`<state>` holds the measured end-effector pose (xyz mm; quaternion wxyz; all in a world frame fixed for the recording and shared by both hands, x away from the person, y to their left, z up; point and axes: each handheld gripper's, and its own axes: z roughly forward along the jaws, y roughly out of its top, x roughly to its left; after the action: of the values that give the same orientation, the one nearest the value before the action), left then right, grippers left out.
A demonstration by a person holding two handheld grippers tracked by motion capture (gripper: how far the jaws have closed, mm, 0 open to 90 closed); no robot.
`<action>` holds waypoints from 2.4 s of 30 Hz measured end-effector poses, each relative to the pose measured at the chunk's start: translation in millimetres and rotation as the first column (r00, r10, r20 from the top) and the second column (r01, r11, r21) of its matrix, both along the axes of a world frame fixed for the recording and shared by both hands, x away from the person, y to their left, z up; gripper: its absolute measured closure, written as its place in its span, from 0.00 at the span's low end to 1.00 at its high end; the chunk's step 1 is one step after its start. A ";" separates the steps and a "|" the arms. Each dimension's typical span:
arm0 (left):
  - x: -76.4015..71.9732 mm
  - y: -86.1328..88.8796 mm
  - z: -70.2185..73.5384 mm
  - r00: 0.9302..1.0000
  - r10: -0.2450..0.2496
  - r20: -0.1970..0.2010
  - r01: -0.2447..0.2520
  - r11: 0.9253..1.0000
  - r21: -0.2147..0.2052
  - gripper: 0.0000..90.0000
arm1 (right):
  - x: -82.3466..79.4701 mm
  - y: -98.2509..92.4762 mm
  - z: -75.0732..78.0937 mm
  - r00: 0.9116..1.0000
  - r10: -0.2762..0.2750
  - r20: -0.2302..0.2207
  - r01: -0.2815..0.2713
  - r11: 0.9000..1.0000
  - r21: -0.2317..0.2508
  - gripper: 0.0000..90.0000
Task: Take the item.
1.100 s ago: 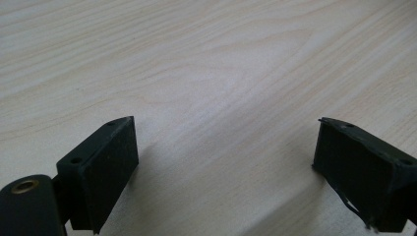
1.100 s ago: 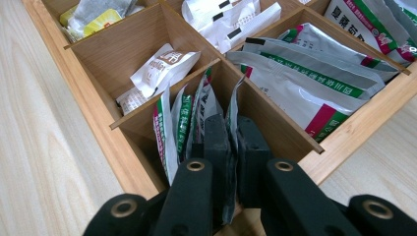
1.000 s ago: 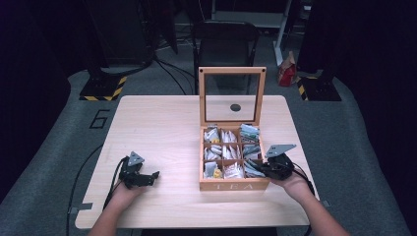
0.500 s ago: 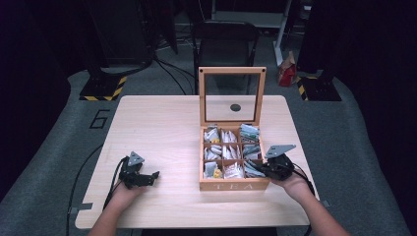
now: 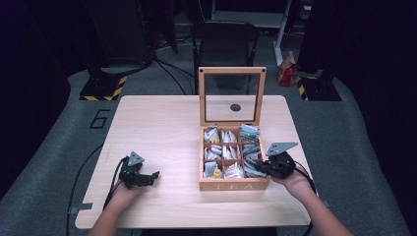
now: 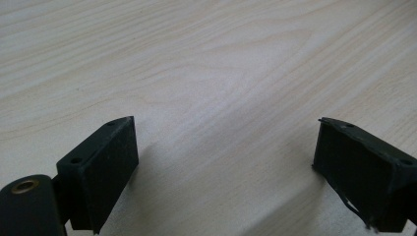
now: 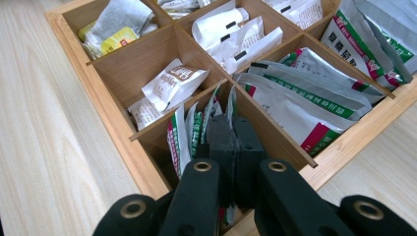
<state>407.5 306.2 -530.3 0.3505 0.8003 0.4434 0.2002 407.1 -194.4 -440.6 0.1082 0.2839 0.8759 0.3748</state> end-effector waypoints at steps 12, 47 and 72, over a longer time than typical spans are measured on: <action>0.0 0.0 0.0 1.000 0.000 0.000 0.000 1.000 0.000 0.10 | -2.0 -2.2 17.8 1.000 0.006 0.012 -0.006 1.000 0.011 1.00; 0.0 0.0 0.0 1.000 0.000 0.000 0.000 1.000 0.000 0.10 | -4.6 -14.5 61.4 0.996 -0.024 0.081 0.018 0.997 0.073 1.00; 0.1 0.0 -0.1 1.000 0.000 0.002 0.000 1.000 0.000 0.10 | -0.4 -44.4 72.2 0.988 -0.108 0.112 0.099 0.992 0.081 1.00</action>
<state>407.6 306.2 -530.4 0.3510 0.8001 0.4430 0.2008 406.7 -238.8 -368.4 0.1675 0.3107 0.8374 0.4174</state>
